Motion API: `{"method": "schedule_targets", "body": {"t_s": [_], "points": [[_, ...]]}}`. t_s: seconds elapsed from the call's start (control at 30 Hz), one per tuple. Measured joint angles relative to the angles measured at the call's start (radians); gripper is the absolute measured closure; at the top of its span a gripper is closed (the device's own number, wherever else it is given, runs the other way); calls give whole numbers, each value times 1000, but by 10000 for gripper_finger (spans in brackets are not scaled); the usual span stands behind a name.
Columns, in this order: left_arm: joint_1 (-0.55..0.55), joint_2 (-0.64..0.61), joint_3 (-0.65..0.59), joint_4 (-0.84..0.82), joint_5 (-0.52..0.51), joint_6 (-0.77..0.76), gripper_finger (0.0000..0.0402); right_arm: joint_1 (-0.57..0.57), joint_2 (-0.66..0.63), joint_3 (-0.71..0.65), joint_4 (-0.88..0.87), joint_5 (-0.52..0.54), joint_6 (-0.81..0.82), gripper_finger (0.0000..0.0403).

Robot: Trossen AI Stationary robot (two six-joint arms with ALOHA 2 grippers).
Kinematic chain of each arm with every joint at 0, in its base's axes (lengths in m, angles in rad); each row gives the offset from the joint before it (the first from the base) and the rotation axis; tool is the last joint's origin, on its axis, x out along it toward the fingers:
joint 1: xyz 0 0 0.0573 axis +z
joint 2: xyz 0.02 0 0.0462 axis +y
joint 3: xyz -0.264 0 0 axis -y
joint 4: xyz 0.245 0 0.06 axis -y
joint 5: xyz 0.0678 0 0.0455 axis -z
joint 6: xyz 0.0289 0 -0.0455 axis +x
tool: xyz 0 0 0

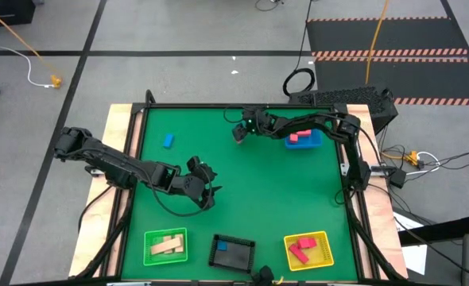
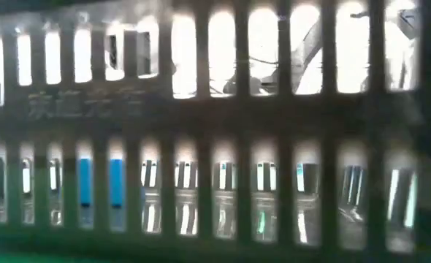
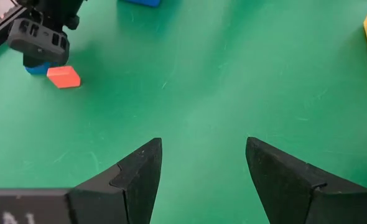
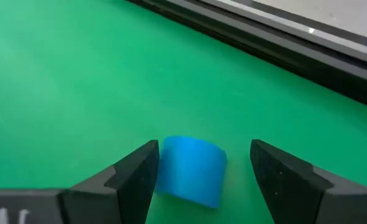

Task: Sort & place blocks by color
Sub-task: Put the blue block into the black bin

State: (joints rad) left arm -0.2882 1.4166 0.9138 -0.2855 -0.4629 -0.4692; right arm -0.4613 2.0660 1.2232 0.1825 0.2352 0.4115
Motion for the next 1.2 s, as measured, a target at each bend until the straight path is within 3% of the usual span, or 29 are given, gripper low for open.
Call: {"method": "schedule_targets", "body": {"t_s": [0.43, 0.83, 1.03, 1.2], "points": [[0, 0, 0, -2, 0, -6, 167, 3, 14, 43, -155, 4, -112, 235], [0, 0, 0, -12, 0, -7, 167, 8, -8, 45, -337, -7, -142, 236], [0, 0, 0, -24, 1, -7, 167, 26, -21, 44, -496, -131, -132, 237], [0, 0, 0, -36, 1, -7, 167, 64, -38, 43, -596, -167, -134, 238]]}}
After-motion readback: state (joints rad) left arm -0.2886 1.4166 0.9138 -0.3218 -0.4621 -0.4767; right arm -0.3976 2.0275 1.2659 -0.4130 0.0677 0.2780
